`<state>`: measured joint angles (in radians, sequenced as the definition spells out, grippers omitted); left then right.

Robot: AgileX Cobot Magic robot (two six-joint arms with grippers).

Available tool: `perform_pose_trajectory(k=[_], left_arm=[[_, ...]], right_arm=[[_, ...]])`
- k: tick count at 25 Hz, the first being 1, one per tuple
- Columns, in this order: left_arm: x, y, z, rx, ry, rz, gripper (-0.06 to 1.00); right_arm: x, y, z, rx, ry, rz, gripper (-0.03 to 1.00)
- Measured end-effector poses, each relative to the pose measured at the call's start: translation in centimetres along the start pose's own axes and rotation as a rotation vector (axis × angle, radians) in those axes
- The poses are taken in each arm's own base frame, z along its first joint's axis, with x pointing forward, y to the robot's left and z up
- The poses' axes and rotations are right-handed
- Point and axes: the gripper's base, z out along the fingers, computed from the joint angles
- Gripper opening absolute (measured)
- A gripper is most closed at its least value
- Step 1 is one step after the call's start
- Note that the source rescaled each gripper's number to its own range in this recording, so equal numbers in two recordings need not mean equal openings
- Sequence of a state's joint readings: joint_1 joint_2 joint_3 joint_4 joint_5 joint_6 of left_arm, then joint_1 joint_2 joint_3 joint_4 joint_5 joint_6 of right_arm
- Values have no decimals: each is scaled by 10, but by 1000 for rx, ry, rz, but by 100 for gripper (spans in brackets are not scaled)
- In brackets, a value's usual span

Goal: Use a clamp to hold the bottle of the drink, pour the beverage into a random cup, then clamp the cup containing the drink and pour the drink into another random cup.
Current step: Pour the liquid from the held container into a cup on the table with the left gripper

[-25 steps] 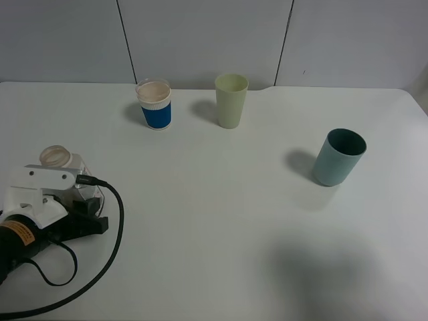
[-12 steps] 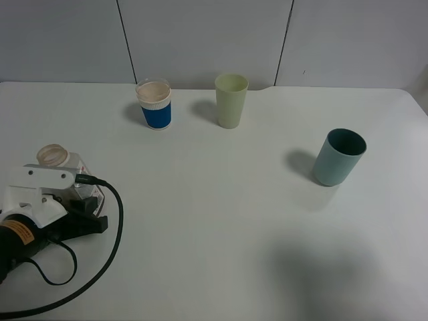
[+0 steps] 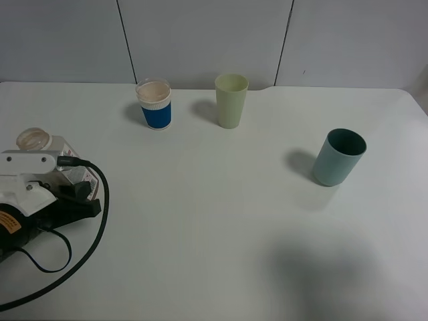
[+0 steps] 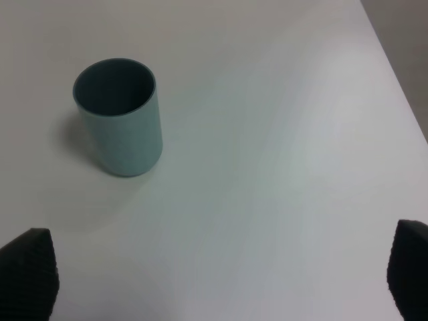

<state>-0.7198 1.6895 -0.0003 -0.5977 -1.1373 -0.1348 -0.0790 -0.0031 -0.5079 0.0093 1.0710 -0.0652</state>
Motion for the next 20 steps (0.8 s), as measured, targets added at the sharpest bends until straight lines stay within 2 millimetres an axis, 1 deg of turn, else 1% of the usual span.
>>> perform_pose_trajectory(k=[6,9,11,13,20], left_arm=[[-1,0,-1,-3,-1,55,0],[2,5,1,-32,51,80,0],[2,5,7,-46,89,85,0],[1,1,14,-37,127,107,0],[-12,-11,40,-24,204,123,0]], right_arm=[[0,0,0,0,0,0,97],[0,0,0,0,0,0,97],[0,0,0,0,0,0,97],[0,0,0,0,0,0,97],[0,0,0,0,0,0,97]])
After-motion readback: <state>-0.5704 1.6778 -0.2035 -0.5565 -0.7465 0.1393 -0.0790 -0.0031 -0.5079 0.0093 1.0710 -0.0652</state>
